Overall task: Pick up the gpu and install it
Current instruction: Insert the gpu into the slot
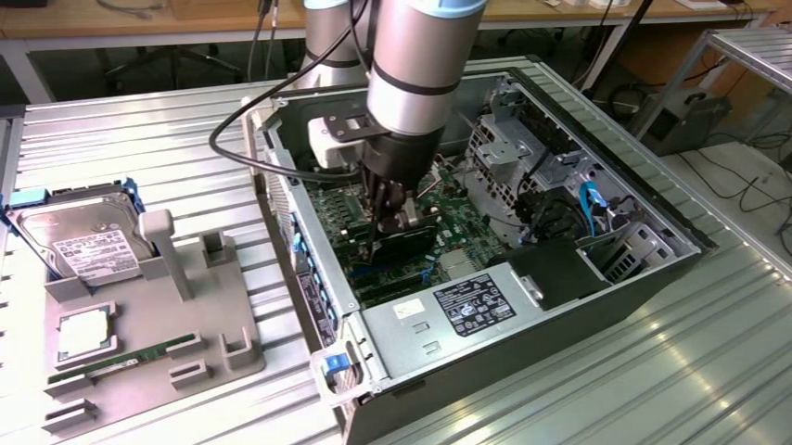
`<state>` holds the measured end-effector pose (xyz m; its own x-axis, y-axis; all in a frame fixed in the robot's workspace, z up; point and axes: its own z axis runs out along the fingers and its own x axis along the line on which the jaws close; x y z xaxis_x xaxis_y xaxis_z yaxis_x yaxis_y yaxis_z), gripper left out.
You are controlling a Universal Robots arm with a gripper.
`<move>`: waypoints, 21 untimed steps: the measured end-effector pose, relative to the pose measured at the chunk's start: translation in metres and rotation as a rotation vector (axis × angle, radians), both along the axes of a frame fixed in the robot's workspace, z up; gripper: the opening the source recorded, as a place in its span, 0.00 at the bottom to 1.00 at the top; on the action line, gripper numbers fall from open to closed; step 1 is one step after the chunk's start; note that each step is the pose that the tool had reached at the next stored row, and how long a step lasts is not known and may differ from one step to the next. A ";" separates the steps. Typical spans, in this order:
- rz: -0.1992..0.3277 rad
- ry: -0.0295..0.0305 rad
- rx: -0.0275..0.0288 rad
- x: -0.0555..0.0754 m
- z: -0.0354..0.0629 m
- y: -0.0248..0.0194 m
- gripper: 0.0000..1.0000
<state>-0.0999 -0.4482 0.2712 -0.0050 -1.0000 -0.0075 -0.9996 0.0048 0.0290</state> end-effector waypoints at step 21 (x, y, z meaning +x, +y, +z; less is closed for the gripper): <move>0.000 0.0001 -0.0001 -0.003 0.0262 -0.0003 0.11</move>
<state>-0.1028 -0.4484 0.2974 -0.0050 -1.0000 -0.0074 -0.9996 0.0048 0.0291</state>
